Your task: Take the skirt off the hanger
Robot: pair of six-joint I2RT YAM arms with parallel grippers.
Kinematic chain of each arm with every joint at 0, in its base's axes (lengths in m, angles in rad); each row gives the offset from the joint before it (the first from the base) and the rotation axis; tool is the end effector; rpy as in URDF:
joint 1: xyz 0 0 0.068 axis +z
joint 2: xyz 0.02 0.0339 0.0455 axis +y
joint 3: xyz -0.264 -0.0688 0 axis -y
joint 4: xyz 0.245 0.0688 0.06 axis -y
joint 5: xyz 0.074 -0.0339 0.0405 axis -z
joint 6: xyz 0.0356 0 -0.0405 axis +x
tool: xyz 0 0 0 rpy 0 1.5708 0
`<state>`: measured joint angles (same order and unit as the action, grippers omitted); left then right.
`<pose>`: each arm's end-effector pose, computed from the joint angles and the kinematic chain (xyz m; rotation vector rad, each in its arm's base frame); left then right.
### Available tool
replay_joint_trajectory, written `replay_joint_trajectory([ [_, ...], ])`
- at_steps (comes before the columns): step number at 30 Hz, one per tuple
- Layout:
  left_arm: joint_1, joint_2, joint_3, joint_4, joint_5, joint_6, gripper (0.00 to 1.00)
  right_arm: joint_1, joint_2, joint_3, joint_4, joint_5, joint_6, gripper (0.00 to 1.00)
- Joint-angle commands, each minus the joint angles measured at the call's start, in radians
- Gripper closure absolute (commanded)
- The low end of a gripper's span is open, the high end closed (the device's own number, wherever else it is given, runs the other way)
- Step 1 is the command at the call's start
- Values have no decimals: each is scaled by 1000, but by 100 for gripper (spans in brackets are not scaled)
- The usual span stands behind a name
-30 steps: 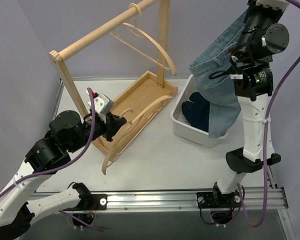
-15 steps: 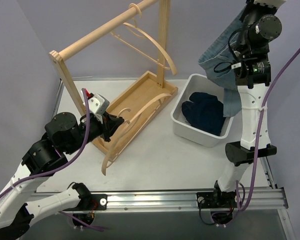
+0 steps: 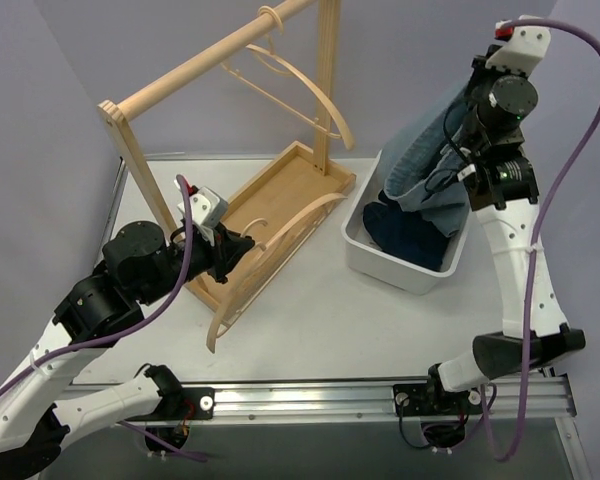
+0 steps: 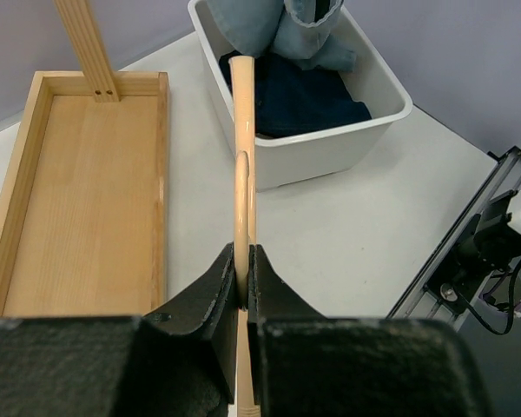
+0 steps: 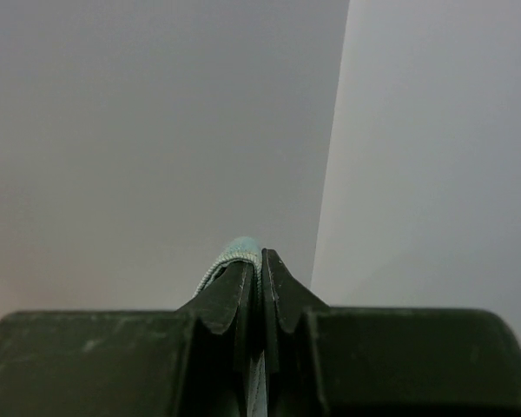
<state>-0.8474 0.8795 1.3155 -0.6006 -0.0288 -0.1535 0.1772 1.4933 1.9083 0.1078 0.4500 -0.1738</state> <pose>0.1044 -0.1167 0.4568 0.5876 1.6894 -0.7048 0.2896 0.0361 0.5834 0.2217 1.0849 -0.2326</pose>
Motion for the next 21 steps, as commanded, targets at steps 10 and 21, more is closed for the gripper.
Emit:
replay_joint_trajectory([
  [10, 1, -8, 10, 78, 56, -49, 98, 1, -372, -478, -57, 35, 278, 100],
  [21, 1, 13, 48, 62, 76, -86, 98, 90, -260, -903, -172, -43, 552, 100],
])
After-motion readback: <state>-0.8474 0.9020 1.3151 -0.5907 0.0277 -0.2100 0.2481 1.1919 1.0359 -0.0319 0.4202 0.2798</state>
